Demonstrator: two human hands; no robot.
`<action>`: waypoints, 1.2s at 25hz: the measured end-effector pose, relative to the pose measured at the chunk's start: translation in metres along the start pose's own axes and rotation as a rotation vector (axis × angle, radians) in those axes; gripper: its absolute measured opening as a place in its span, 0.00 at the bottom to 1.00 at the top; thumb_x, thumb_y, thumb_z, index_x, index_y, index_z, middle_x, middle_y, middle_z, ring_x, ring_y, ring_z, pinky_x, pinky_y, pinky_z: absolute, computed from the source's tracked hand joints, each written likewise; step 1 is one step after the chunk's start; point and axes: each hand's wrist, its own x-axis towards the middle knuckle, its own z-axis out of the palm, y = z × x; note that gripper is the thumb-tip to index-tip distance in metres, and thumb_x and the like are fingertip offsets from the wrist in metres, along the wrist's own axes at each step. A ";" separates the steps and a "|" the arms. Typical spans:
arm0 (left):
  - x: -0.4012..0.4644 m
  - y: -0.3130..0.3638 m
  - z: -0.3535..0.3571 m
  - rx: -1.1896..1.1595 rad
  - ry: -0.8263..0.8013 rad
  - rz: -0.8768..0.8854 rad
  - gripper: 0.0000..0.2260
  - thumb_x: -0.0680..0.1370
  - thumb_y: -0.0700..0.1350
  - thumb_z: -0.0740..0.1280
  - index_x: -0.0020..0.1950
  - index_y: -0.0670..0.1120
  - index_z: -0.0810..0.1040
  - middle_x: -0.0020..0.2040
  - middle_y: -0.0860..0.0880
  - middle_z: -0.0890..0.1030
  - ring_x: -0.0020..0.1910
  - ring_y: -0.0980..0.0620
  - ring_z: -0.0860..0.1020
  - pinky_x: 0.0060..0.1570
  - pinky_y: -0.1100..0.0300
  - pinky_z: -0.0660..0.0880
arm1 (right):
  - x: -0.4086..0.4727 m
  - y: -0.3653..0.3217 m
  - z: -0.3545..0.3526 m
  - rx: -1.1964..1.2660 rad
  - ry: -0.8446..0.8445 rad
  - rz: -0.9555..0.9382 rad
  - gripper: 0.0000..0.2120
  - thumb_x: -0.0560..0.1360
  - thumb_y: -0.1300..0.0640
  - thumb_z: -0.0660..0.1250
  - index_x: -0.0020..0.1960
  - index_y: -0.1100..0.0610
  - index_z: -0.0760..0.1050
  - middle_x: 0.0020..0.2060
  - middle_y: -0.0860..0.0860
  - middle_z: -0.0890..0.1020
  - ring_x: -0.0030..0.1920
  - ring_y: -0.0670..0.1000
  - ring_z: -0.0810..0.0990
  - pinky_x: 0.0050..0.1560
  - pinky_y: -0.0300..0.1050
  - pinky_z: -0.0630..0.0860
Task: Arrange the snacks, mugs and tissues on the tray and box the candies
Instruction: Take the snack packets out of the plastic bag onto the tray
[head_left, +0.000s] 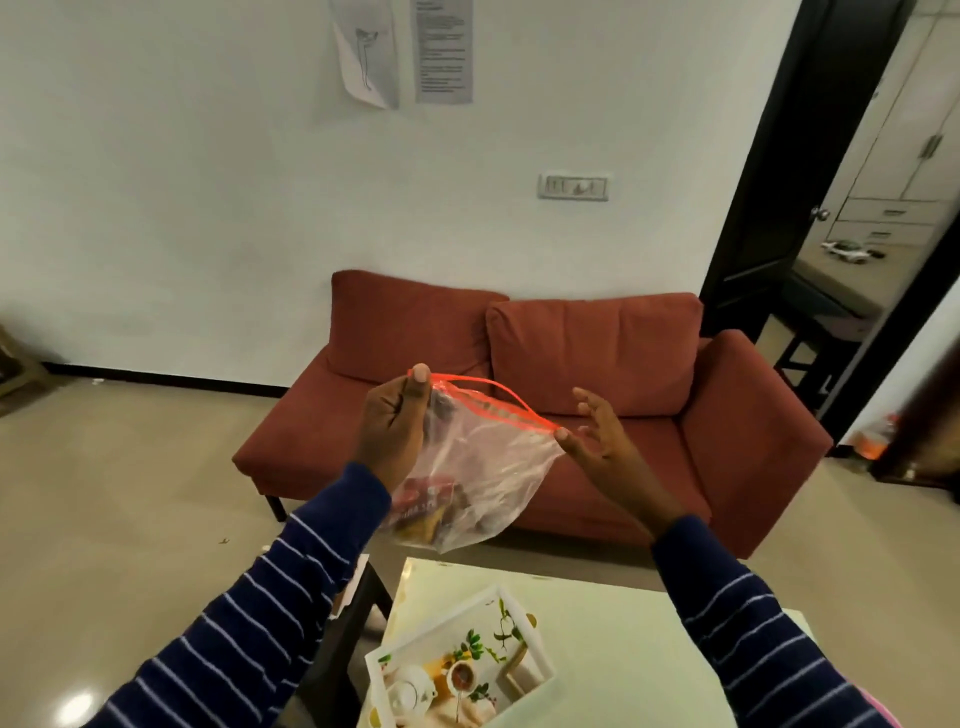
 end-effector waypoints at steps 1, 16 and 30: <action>0.002 0.002 -0.006 -0.030 -0.003 0.005 0.20 0.82 0.48 0.56 0.34 0.39 0.71 0.28 0.43 0.74 0.31 0.46 0.74 0.32 0.60 0.70 | 0.002 -0.004 0.004 0.030 -0.005 0.002 0.22 0.80 0.57 0.68 0.72 0.51 0.68 0.66 0.51 0.74 0.59 0.47 0.78 0.60 0.43 0.77; 0.034 -0.033 -0.064 0.333 0.404 -0.179 0.12 0.78 0.58 0.65 0.44 0.50 0.76 0.38 0.54 0.78 0.42 0.49 0.79 0.34 0.63 0.70 | 0.018 -0.094 0.005 -0.022 0.205 -0.201 0.07 0.77 0.60 0.72 0.42 0.61 0.84 0.29 0.57 0.82 0.30 0.47 0.76 0.30 0.48 0.75; 0.011 0.006 0.094 0.046 -0.214 0.146 0.11 0.81 0.48 0.65 0.49 0.44 0.84 0.42 0.48 0.86 0.41 0.50 0.84 0.39 0.53 0.81 | 0.000 -0.124 -0.026 0.360 -0.064 -0.012 0.12 0.83 0.59 0.63 0.55 0.65 0.82 0.44 0.61 0.87 0.47 0.58 0.87 0.50 0.50 0.85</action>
